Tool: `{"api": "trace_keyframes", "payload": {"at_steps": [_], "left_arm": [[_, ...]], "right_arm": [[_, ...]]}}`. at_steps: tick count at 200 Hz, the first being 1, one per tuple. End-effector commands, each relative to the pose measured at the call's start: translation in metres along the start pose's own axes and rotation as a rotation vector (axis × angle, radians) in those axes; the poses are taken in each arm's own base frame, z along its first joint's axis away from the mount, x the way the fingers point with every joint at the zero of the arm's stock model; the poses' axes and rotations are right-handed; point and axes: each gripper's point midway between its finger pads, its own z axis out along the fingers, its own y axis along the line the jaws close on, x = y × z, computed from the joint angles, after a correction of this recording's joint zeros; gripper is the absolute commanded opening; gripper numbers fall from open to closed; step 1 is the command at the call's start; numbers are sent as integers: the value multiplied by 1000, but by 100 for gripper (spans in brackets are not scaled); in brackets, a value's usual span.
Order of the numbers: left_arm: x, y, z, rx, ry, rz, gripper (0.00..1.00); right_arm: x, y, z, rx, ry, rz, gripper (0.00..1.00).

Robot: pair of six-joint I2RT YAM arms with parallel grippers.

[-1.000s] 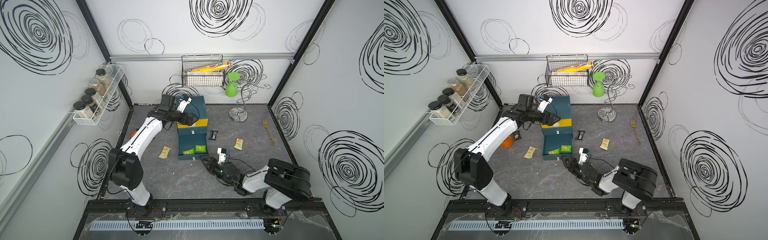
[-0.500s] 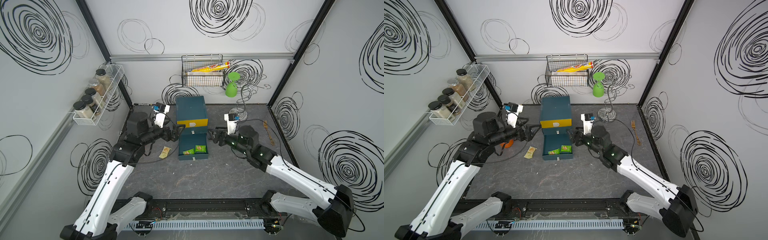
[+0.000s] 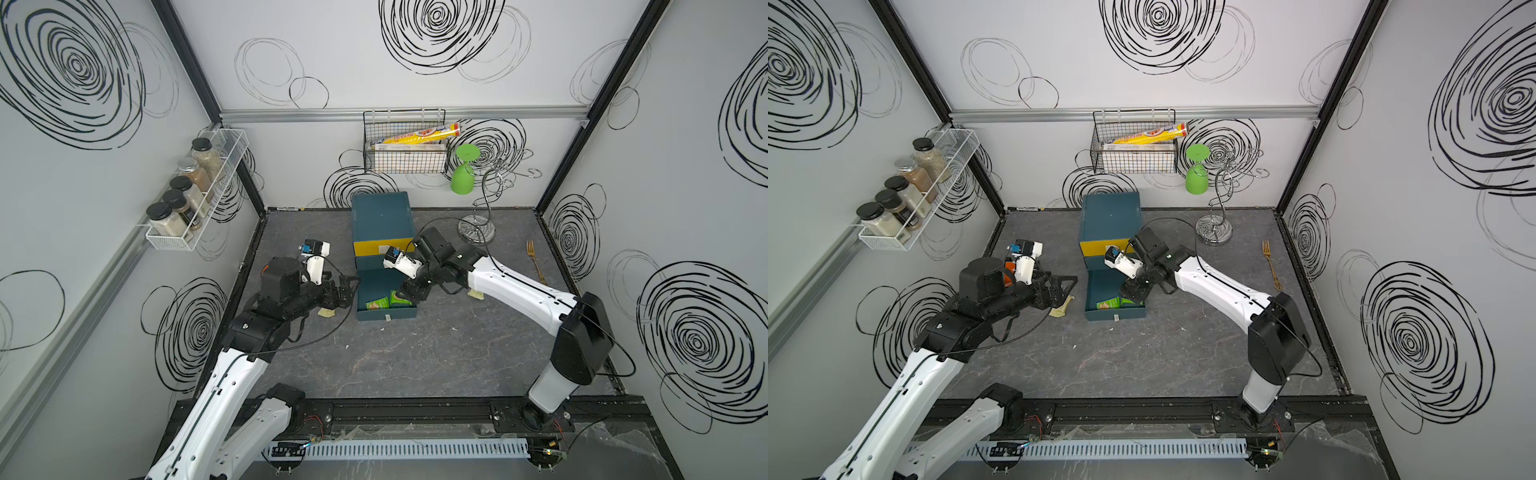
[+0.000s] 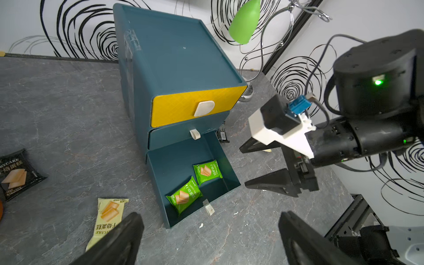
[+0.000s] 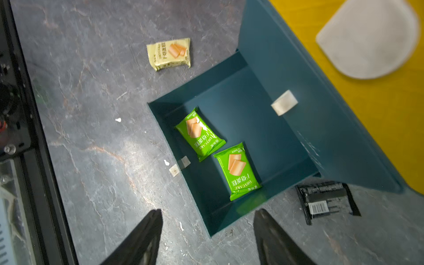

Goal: Take the cookies out of the drawer
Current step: Pick up the cookie from the drawer.

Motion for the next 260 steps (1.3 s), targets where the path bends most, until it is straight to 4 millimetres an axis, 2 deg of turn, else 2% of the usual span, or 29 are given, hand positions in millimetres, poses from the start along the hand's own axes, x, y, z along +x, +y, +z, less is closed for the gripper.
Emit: {"api": "trace_keyframes", "payload": {"at_steps": [1, 19, 46, 68, 151, 180, 219, 260], "left_arm": [[4, 5, 3, -20, 0, -9, 99], [8, 5, 3, -18, 8, -4, 99], [9, 4, 2, -11, 6, 3, 99], [10, 3, 2, -2, 15, 8, 99], [9, -7, 0, 50, 8, 27, 99], [8, -6, -2, 41, 5, 39, 99], [7, -6, -3, 38, 1, 47, 99], [7, -6, -4, 37, 0, 55, 99]], "right_arm": [[9, 1, 8, -44, 119, -108, 67], [10, -1, 21, -66, 157, -129, 66], [10, 1, 30, -83, 153, -144, 65], [17, 6, 38, -99, 165, -165, 65], [37, -3, 78, -78, 268, -204, 61], [37, -5, 86, -71, 274, -221, 60], [47, -11, 98, -50, 331, -242, 60], [47, -16, 104, -43, 350, -257, 61]]}}
